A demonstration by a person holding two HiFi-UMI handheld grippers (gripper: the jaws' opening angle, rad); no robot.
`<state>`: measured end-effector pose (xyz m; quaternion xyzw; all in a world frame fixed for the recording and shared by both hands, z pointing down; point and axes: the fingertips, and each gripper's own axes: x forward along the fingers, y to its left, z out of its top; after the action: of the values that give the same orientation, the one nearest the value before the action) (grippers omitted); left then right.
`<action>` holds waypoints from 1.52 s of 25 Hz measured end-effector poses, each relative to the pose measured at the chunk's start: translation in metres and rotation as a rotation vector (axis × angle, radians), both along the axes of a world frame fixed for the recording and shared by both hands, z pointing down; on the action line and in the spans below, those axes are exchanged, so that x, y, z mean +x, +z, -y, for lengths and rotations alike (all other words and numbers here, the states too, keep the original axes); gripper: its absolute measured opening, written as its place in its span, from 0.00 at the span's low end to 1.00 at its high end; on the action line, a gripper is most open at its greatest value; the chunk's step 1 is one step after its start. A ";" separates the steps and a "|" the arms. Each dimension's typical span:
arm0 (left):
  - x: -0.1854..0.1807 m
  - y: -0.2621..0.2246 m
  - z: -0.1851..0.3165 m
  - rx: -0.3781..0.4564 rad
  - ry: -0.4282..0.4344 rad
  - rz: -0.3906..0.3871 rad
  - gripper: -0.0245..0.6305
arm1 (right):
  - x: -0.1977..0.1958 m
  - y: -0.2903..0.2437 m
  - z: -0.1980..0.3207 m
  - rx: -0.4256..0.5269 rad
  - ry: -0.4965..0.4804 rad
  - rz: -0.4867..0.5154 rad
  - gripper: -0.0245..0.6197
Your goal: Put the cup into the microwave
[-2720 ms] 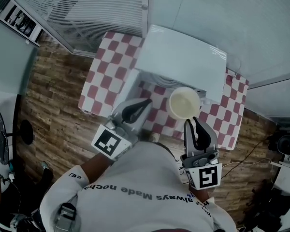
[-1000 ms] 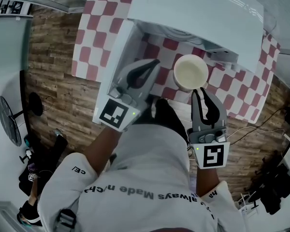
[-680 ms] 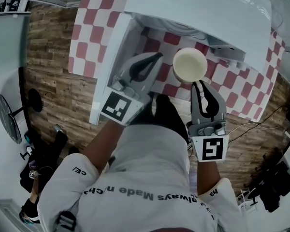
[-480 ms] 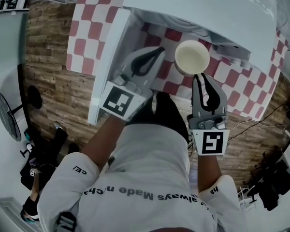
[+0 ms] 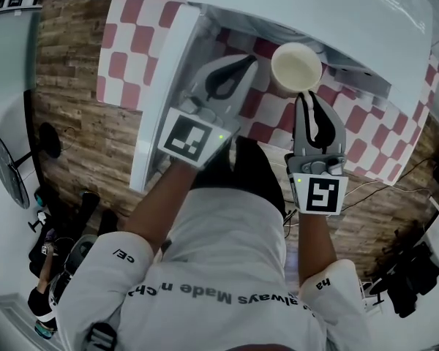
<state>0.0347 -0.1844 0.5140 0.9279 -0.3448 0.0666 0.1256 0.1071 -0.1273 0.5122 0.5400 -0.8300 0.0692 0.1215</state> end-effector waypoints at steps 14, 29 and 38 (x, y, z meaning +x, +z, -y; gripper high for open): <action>0.012 0.037 0.030 0.005 -0.003 0.050 0.04 | 0.010 0.035 0.039 -0.003 0.059 0.009 0.11; 0.015 0.047 0.071 0.027 -0.061 0.052 0.04 | 0.009 0.050 0.088 0.038 0.093 0.014 0.11; 0.018 0.059 0.086 0.032 -0.073 0.074 0.04 | 0.017 0.060 0.110 0.062 0.106 0.028 0.11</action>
<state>0.0530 -0.2699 0.5735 0.9135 -0.3837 0.0907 0.1003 0.1241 -0.2369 0.5718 0.5857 -0.8036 0.0574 0.0894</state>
